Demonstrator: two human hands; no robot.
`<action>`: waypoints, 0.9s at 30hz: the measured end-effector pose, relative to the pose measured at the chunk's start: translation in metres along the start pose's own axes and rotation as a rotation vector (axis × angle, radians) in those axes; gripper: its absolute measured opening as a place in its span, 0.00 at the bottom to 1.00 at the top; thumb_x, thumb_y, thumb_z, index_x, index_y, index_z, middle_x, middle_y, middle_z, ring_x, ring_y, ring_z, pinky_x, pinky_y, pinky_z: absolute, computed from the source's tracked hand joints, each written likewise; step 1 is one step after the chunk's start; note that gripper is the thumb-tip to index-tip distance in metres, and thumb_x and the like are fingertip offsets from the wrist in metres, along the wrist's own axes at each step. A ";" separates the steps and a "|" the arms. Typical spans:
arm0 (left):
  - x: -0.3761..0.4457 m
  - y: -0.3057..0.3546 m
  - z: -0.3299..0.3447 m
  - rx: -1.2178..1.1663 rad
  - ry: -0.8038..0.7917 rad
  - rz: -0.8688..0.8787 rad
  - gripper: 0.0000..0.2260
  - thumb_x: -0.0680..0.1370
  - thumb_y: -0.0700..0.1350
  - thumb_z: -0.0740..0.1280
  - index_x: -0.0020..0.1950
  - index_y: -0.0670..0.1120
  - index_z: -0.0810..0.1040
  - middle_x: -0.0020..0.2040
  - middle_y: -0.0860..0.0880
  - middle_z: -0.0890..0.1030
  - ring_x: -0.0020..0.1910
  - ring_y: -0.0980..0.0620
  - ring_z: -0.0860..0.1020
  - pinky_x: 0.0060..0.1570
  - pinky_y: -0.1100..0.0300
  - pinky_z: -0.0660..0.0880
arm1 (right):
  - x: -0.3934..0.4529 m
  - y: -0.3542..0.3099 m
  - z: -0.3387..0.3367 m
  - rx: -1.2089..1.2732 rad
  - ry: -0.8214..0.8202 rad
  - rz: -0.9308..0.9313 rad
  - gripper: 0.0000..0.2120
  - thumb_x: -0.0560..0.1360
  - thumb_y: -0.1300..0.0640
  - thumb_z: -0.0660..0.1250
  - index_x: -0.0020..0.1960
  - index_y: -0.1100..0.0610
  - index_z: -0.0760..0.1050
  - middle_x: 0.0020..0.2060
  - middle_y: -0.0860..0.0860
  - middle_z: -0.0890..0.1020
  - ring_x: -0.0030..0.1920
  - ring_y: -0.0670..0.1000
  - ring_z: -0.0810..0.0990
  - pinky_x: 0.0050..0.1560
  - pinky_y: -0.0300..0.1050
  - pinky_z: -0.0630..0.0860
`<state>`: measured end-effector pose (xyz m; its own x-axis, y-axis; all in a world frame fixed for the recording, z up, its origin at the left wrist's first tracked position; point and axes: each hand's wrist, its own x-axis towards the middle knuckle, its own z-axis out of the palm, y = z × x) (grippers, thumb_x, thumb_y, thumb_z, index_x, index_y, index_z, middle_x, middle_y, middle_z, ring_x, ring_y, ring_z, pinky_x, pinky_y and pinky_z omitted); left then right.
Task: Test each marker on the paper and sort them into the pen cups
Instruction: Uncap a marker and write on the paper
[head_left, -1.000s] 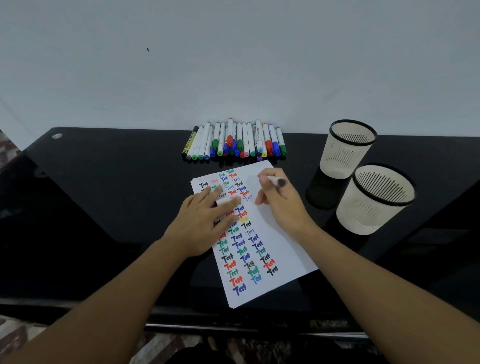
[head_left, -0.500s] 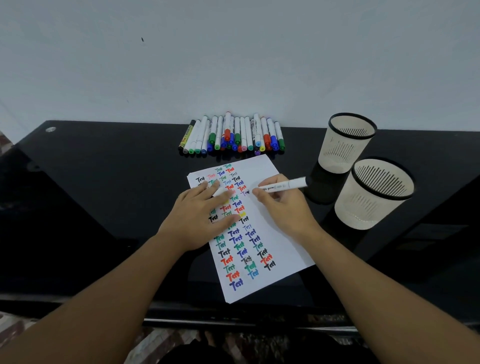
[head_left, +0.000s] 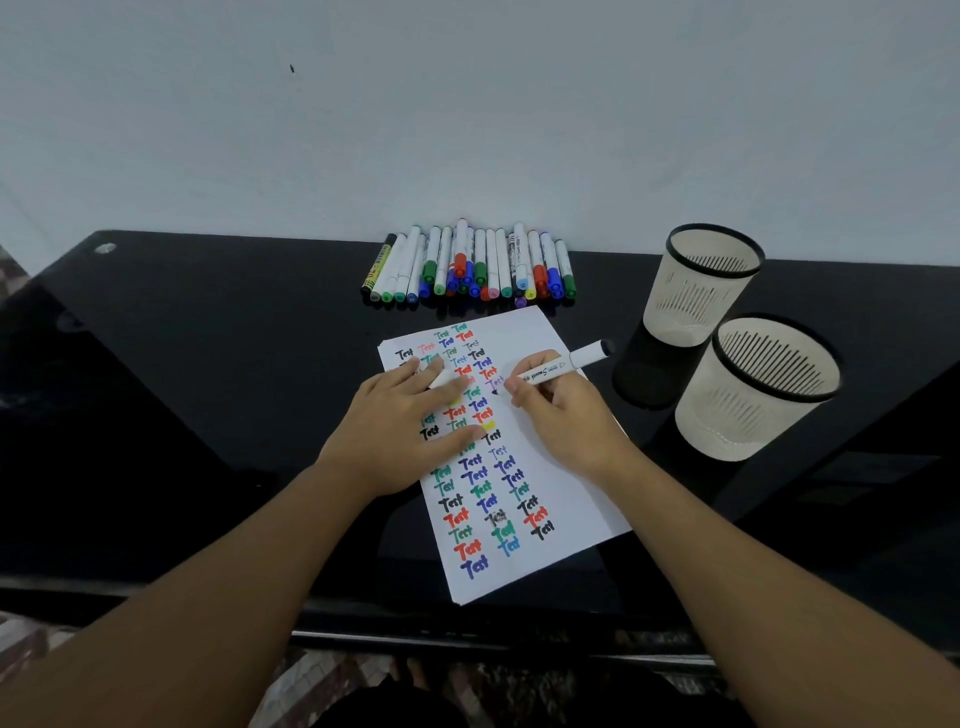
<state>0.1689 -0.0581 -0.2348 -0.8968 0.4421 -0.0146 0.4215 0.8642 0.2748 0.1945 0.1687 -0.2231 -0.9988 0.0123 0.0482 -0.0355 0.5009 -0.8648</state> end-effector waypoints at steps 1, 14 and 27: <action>-0.001 0.000 0.000 -0.001 -0.002 -0.002 0.35 0.75 0.77 0.51 0.80 0.66 0.57 0.83 0.57 0.52 0.82 0.54 0.48 0.79 0.49 0.47 | 0.000 0.000 0.000 -0.003 -0.003 -0.001 0.03 0.84 0.49 0.66 0.52 0.47 0.76 0.43 0.48 0.83 0.48 0.51 0.82 0.56 0.59 0.78; -0.001 0.001 -0.001 -0.009 0.002 -0.006 0.34 0.76 0.76 0.52 0.80 0.65 0.58 0.83 0.57 0.53 0.82 0.54 0.48 0.78 0.49 0.47 | -0.001 -0.001 0.001 -0.080 0.012 -0.010 0.05 0.84 0.48 0.64 0.54 0.48 0.76 0.43 0.49 0.83 0.47 0.51 0.81 0.54 0.58 0.79; 0.000 0.000 0.000 -0.014 0.001 -0.016 0.35 0.75 0.77 0.52 0.80 0.65 0.59 0.83 0.58 0.53 0.82 0.55 0.48 0.79 0.49 0.47 | -0.003 -0.004 -0.002 -0.027 0.020 0.048 0.07 0.84 0.48 0.64 0.53 0.51 0.76 0.44 0.53 0.82 0.47 0.53 0.81 0.54 0.59 0.80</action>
<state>0.1691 -0.0582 -0.2345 -0.9037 0.4278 -0.0183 0.4050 0.8678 0.2879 0.1982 0.1680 -0.2185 -0.9984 0.0543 0.0173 0.0137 0.5222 -0.8527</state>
